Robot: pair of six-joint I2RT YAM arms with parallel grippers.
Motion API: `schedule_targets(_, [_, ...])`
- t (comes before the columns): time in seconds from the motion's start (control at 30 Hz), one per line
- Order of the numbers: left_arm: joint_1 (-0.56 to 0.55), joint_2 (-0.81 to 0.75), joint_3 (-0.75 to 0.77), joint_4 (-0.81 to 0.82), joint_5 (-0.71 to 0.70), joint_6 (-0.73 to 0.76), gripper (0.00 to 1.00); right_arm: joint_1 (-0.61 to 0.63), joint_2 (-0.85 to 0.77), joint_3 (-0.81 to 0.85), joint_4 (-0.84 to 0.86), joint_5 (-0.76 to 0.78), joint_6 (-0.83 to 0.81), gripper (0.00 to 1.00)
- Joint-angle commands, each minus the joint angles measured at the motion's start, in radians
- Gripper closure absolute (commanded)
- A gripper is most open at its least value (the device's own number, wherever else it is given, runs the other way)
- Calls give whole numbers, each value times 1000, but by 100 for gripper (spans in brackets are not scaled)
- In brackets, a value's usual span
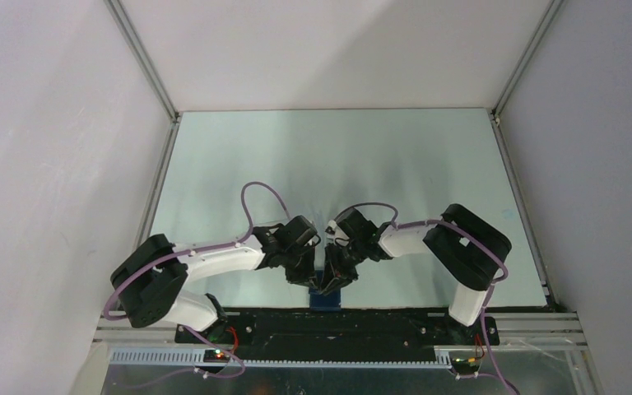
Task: Put the credit cards into the card holder
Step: Close the card holder at the corner of the board.
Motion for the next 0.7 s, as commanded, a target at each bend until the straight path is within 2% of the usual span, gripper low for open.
schedule_targets(0.0, [-6,-36,-17,14,-16,-18,99,3,52,-12,81,92,9,85])
schedule_targets(0.07, [-5,-46,-18,14,-18,-19,99,3,56,-12,92,91,13,98])
schedule_targets(0.1, [-6,-52,-20,14,-19,-17,98,1,56,-12,96,91,15,100])
schedule_targets(0.2, [-5,-89,-25,12,-37,-10,88,-5,50,-12,95,98,12,100])
schedule_targets(0.3, [-1,-134,-44,8,-68,-12,72,-11,42,-11,83,98,3,100])
schedule_targets(0.37, [1,-167,-62,5,-85,-21,68,-12,28,-11,86,95,-1,100])
schedule_targets(0.5, [7,-226,-101,0,-103,-27,68,-14,-9,-12,95,89,2,100])
schedule_targets(0.67, [10,-242,-117,-1,-108,-21,80,-25,-40,-3,62,91,-18,100])
